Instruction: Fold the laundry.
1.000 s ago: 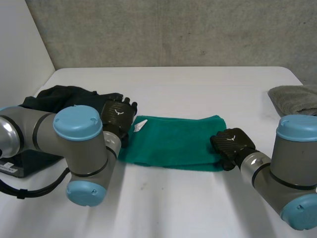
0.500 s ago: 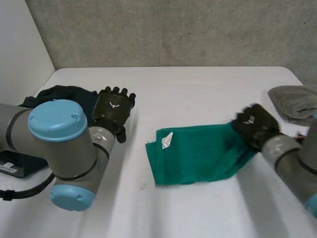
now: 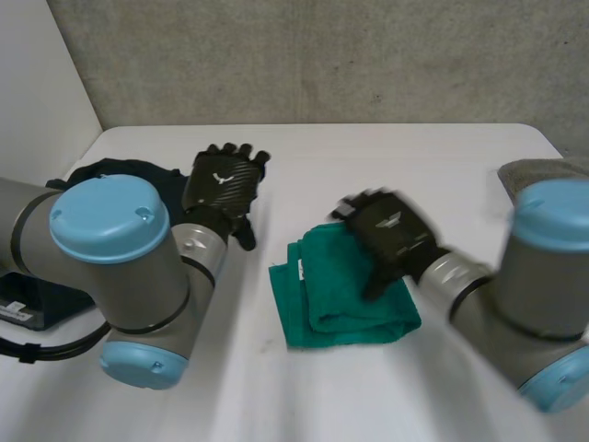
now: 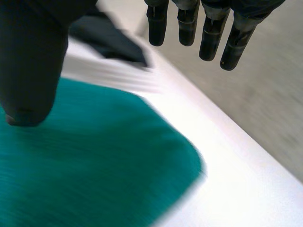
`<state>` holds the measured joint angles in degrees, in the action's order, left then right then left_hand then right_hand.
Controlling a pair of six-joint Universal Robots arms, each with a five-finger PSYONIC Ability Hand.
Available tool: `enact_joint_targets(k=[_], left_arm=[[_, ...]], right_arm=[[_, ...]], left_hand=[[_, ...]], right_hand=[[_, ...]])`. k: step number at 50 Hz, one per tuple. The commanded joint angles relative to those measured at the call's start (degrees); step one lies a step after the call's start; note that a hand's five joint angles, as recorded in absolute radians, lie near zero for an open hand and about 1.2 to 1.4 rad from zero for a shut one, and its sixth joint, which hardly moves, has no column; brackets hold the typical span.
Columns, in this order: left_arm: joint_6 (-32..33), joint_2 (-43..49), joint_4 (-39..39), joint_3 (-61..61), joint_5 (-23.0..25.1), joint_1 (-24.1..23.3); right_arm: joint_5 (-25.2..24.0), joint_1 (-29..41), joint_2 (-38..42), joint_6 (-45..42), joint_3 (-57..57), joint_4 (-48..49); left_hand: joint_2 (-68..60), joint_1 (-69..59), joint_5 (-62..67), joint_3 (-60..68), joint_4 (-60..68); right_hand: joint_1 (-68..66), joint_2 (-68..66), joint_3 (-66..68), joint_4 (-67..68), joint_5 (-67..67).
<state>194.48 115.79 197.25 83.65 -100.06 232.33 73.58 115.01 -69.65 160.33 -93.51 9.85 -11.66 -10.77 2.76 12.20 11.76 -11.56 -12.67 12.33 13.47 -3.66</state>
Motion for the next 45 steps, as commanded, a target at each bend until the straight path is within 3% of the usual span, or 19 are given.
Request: enact_joint_targets(k=[1,6,14,20,27,32,35,45], left_arm=[[-4.8,2.3,-1.4,-3.4,0.3,-7.1],[-6.0,8.4,-5.5,-8.6,0.7,-11.2],[-5.6,18.0,-13.8,-16.2,0.9,-11.1],[-5.3,18.6,-16.6,-16.0,0.7,-8.4],[0.7,18.0,-20.4,-13.5,0.4,-6.5],[4.1,17.7,-20.8,-12.7,-2.9,-6.6],[5.1,17.6,-20.8,-12.7,-4.8,-6.6],[4.7,15.1,-20.2,-13.1,-4.1,-7.3]], right_arm=[[0.2,-8.7,-2.2,15.2,0.4,-5.3],[0.7,-8.7,-0.1,13.9,2.4,-7.9],[1.6,-8.6,6.5,12.0,6.4,-10.7],[1.3,-5.3,8.0,9.7,6.4,-11.0],[1.4,-1.5,10.5,7.0,6.9,-10.6],[1.9,-0.1,13.4,4.1,8.3,-10.5],[3.9,-0.1,15.0,2.2,9.2,-10.6],[9.0,-0.1,13.2,-2.4,9.1,-9.9]], left_hand=[[0.6,-0.3,-1.7,-1.1,-0.7],[0.6,-0.3,-1.7,-1.1,-0.7],[-1.6,-2.5,0.5,1.0,1.5],[-3.3,-4.2,2.2,2.7,3.2],[-2.8,-3.7,1.7,2.2,2.7],[-2.4,-3.3,1.3,1.9,2.3],[-2.3,-3.1,1.2,1.7,2.2],[-0.6,-1.5,-0.5,0.0,0.5]], right_hand=[[1.6,2.7,-2.3,-3.5,3.7],[1.6,2.7,-2.3,-3.5,3.7],[1.6,2.7,-2.3,-3.5,3.7],[1.6,2.7,-2.3,-3.5,3.7],[1.6,2.7,-2.3,-3.5,3.7],[1.6,2.7,-2.3,-3.5,3.7],[1.6,2.7,-2.3,-3.5,3.7],[1.6,2.7,-2.3,-3.5,3.7]])
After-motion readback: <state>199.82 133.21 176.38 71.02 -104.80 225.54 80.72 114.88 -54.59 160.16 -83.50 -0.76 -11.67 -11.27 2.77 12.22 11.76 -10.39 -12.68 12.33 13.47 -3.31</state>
